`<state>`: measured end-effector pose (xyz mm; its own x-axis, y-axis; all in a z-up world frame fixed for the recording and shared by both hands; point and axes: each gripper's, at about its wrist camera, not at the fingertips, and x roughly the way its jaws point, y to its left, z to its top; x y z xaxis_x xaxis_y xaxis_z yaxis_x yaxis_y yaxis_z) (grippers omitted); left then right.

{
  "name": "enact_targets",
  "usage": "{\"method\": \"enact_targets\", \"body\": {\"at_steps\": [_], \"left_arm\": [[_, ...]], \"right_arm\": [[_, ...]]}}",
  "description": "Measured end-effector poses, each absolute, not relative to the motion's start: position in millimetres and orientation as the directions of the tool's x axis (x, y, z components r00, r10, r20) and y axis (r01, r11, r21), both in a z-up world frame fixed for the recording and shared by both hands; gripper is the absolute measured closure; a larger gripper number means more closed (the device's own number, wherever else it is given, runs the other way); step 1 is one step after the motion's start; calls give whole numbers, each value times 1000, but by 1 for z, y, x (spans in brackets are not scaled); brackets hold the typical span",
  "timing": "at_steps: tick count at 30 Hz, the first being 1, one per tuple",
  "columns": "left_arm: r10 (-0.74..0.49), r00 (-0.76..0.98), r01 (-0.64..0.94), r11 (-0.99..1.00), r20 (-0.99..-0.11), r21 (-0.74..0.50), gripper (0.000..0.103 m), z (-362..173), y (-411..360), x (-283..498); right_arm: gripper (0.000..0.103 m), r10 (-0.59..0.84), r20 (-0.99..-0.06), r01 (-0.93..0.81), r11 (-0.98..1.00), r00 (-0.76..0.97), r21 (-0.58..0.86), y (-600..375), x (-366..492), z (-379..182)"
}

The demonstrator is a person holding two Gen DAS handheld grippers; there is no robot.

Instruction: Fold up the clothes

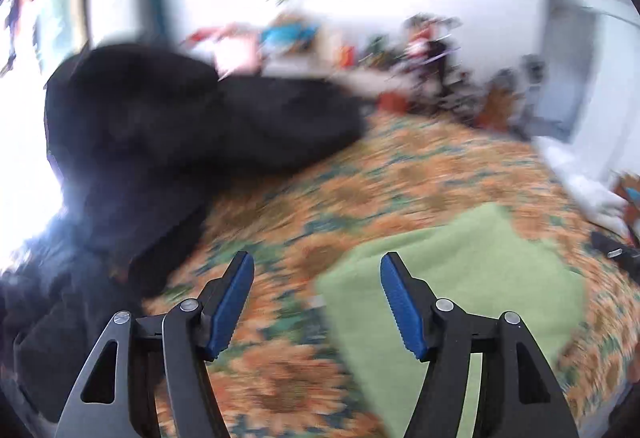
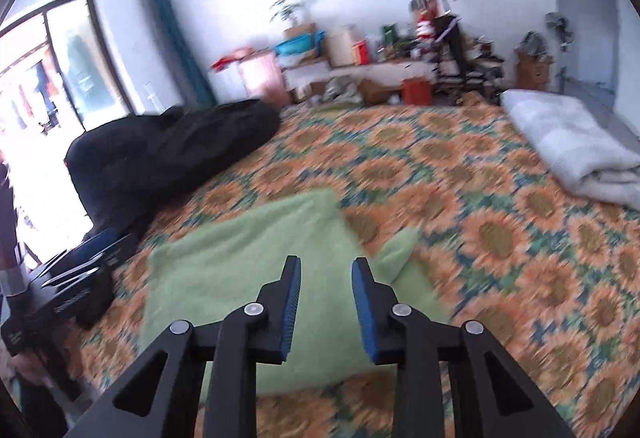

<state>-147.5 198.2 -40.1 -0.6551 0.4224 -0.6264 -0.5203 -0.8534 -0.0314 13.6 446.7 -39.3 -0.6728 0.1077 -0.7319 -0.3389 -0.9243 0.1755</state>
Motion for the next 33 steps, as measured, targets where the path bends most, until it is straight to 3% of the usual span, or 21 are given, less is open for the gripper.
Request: {"method": "enact_targets", "body": {"at_steps": [1, 2, 5, 6, 8, 9, 12, 13, 15, 17, 24, 26, 29, 30, 33], "left_arm": [[458, -638, -567, -823, -619, -25, 48, -43, 208, -135], [453, -613, -578, -815, -648, -23, 71, -50, 216, -131], [420, -504, -597, -801, -754, -48, 79, -79, 236, -125], [404, -473, -585, -808, -783, -63, 79, -91, 236, -127], [409, -479, -567, -820, -777, -83, 79, -106, 225, -125], [398, -503, -547, -834, -767, -73, 79, -105, 217, -122], [333, -536, -446, -892, -775, -75, 79, -95, 193, -119], [365, -520, -431, -893, -772, -131, 78, -92, 185, -116], [442, -485, -407, -878, -755, -253, 68, -87, 170, -110], [523, -450, -385, -845, -724, -371, 41, -85, 157, -100], [631, -439, -298, -774, -640, -559, 40, -91, 131, -82], [668, -423, -255, -737, -613, -626, 40, -95, 125, -85], [705, -380, -169, -690, -599, -704, 40, -106, 113, -89], [718, -366, -148, -673, -592, -724, 40, -109, 111, -91], [764, -325, -101, -614, -557, -783, 40, -116, 107, -93]], "right_arm": [[79, 94, -748, -331, -927, -657, 175, 443, 14, -44], [80, 80, -764, -324, -930, -641, 175, 440, 15, -49], [74, 60, -806, -364, -910, -588, 198, 449, 19, -67], [67, 54, -810, -405, -884, -583, 233, 460, 24, -72], [68, 14, -775, -478, -794, -632, 375, 482, 45, -71], [62, 6, -761, -502, -755, -649, 422, 487, 55, -68], [57, -72, -695, -455, -707, -715, 541, 477, 81, -60], [54, -113, -666, -421, -694, -737, 583, 470, 88, -59], [52, -201, -618, -365, -655, -760, 662, 452, 92, -64], [51, -268, -585, -333, -613, -766, 717, 434, 87, -73], [51, -468, -519, -312, -451, -715, 837, 384, 43, -115], [54, -504, -474, -298, -391, -722, 871, 376, 35, -128], [75, -476, -440, -286, -362, -762, 887, 375, 30, -137], [90, -466, -432, -283, -357, -772, 890, 375, 30, -137], [91, -431, -378, -229, -359, -819, 905, 375, 39, -125]]}}
